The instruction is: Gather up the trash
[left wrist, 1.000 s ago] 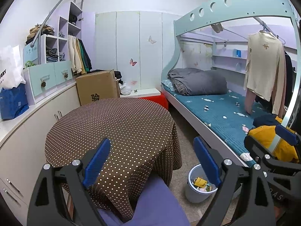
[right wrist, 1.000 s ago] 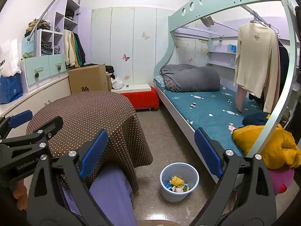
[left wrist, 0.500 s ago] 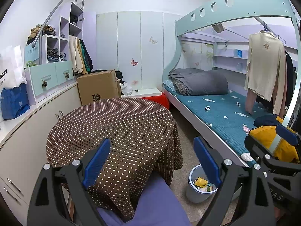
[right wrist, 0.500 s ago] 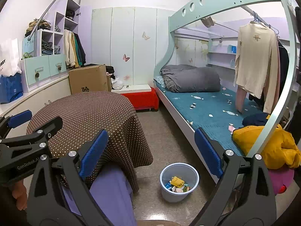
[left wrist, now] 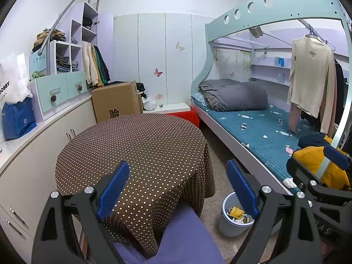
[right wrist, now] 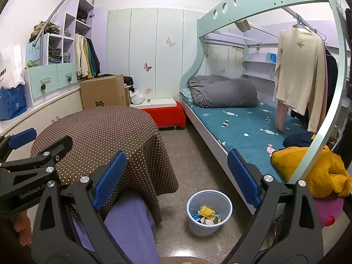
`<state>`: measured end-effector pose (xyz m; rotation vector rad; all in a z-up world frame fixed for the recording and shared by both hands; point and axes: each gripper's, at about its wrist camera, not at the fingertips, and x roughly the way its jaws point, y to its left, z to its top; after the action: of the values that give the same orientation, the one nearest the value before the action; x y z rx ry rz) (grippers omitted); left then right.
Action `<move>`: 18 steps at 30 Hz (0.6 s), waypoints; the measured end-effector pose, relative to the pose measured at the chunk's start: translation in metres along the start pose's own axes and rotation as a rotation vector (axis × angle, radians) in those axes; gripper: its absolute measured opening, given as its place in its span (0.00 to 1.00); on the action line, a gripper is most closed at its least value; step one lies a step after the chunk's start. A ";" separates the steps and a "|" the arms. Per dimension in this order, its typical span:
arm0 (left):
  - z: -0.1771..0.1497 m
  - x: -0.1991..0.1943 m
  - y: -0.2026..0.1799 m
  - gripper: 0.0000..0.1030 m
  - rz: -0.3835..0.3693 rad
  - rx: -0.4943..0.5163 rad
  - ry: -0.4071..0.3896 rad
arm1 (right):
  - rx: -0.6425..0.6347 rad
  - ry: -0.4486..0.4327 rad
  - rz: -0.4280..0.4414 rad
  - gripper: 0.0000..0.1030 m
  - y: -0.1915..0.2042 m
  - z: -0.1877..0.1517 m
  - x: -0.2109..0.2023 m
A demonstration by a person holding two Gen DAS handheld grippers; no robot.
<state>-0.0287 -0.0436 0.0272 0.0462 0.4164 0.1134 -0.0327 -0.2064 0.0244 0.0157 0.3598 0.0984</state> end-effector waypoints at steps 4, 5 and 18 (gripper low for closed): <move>0.000 0.000 0.000 0.86 0.001 -0.001 0.000 | 0.000 0.000 0.001 0.89 0.000 0.000 0.000; -0.001 -0.001 0.000 0.86 0.001 -0.002 0.000 | -0.001 -0.001 0.000 0.89 0.000 0.000 0.000; -0.001 -0.001 0.001 0.86 -0.001 -0.002 0.002 | -0.002 -0.002 0.000 0.89 0.000 -0.001 -0.001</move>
<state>-0.0302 -0.0423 0.0268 0.0436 0.4183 0.1126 -0.0335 -0.2061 0.0241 0.0138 0.3575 0.0991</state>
